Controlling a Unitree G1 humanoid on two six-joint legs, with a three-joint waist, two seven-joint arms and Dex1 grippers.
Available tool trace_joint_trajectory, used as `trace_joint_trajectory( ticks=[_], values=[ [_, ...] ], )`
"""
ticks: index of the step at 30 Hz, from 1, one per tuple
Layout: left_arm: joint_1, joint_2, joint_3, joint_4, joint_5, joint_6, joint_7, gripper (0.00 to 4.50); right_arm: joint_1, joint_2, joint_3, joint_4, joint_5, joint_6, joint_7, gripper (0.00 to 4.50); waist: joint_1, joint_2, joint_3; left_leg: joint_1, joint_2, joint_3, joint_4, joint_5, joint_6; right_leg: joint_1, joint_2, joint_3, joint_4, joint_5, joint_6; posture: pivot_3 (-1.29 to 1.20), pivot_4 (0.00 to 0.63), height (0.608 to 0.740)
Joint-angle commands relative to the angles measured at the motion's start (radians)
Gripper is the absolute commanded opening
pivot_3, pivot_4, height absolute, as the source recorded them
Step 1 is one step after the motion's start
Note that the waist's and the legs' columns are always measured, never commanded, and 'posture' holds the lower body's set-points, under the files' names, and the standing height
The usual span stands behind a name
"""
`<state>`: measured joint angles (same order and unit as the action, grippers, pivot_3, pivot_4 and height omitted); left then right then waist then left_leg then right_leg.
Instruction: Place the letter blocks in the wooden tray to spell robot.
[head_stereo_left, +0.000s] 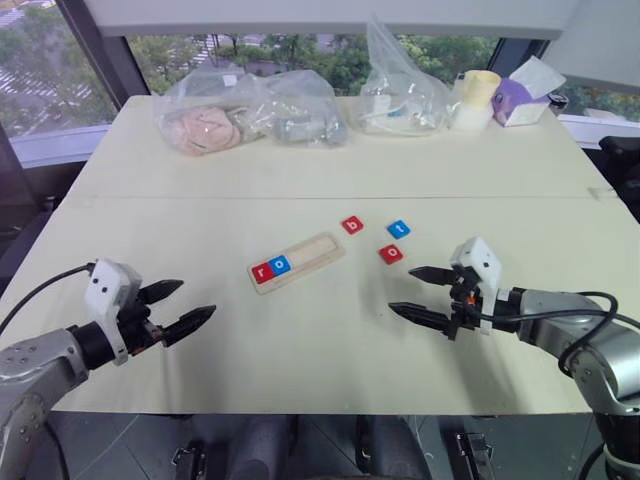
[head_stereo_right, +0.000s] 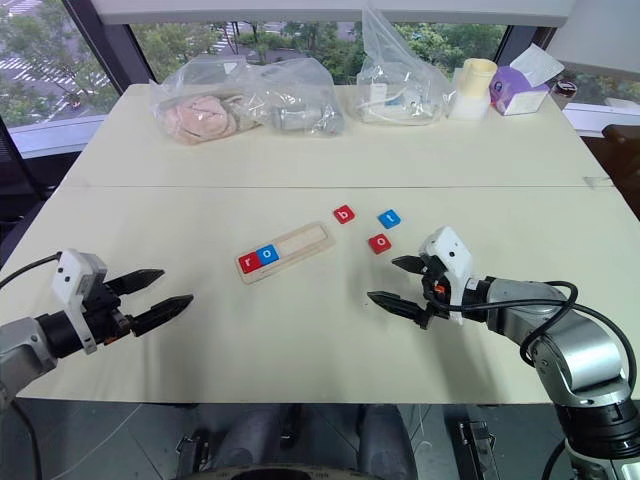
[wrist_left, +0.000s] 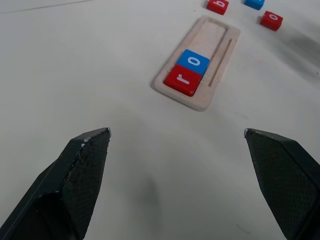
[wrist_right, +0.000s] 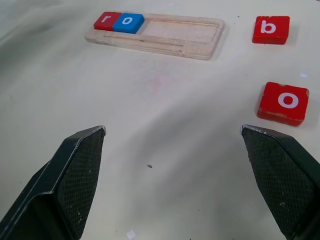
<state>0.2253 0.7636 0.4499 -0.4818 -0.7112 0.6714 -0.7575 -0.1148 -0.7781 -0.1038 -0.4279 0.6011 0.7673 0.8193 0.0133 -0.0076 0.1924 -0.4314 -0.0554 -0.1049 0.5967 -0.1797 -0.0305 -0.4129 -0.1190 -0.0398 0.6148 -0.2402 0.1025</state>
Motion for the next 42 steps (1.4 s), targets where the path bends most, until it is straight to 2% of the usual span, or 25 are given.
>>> trace_joint_trajectory(
  ticks=[1,13,19,22,24,27,31,37,42],
  values=[
    [-0.007,0.016,0.030,-0.018,-0.008,-0.006,-0.005,4.50,-0.015,0.001,-0.011,-0.013,0.001,-0.019,0.000,4.44,0.000,0.000,0.000,0.000,0.000,0.000,0.000,0.000,0.000,0.000,0.000,0.000,0.000,0.000,0.000,0.00,0.150,0.740],
    [-0.014,0.019,0.027,-0.018,-0.006,0.011,0.009,4.50,-0.019,-0.001,-0.009,-0.012,-0.007,-0.019,-0.003,4.44,0.000,0.000,0.000,0.000,0.000,0.000,0.000,0.000,0.000,0.000,0.000,0.000,0.000,0.000,0.000,0.00,0.150,0.740],
    [-0.042,0.141,0.051,-0.014,0.058,0.004,-0.029,4.50,-0.041,-0.019,-0.011,-0.019,0.010,0.016,0.006,4.44,0.000,0.000,0.000,0.000,0.000,0.000,0.000,0.000,0.000,0.000,0.000,0.000,0.000,0.000,0.000,0.00,0.150,0.740],
    [-0.101,0.224,0.031,-0.042,0.029,0.031,-0.084,4.50,-0.162,0.003,-0.032,-0.080,0.164,0.153,-0.010,4.44,-0.002,0.000,0.001,0.000,0.000,0.000,0.000,0.000,0.000,0.000,0.000,0.000,0.000,0.000,0.000,0.00,0.150,0.740],
    [-0.144,0.235,-0.006,-0.035,0.025,0.037,-0.087,4.50,-0.199,0.013,-0.016,-0.104,0.196,0.188,-0.025,4.44,-0.002,0.001,0.000,0.000,0.000,0.001,0.000,0.000,0.000,-0.001,0.000,0.001,0.001,0.000,0.000,0.00,0.150,0.740],
    [-0.289,0.175,-0.231,0.064,0.141,-0.040,-0.084,4.50,-0.175,0.044,0.092,-0.149,0.140,0.171,-0.064,4.44,0.006,0.002,-0.001,0.000,0.000,0.001,-0.001,0.001,0.002,0.000,0.001,0.000,0.000,0.000,0.000,0.00,0.150,0.740],
    [-0.385,0.102,-0.376,0.180,0.235,-0.130,-0.117,4.50,-0.142,0.053,0.139,-0.177,0.109,0.158,-0.088,4.44,0.002,0.001,-0.001,-0.001,-0.001,0.003,-0.001,0.002,0.003,-0.001,0.000,0.001,0.000,0.000,0.001,0.00,0.150,0.740],
    [-0.511,0.014,-0.510,0.405,0.383,-0.284,-0.145,4.50,-0.097,0.054,0.161,-0.216,0.103,0.153,-0.102,4.44,0.000,0.000,0.000,-0.001,0.000,0.004,0.001,0.002,0.003,-0.001,0.001,0.001,0.001,0.002,0.003,0.00,0.150,0.740],
    [-0.588,-0.055,-0.570,0.568,0.455,-0.386,-0.187,4.50,-0.061,0.058,0.170,-0.222,0.084,0.125,-0.115,4.44,0.000,-0.001,0.000,0.000,0.000,0.005,0.001,0.002,0.003,-0.001,0.001,0.001,0.001,0.002,0.003,0.00,0.150,0.740]
  ],
)
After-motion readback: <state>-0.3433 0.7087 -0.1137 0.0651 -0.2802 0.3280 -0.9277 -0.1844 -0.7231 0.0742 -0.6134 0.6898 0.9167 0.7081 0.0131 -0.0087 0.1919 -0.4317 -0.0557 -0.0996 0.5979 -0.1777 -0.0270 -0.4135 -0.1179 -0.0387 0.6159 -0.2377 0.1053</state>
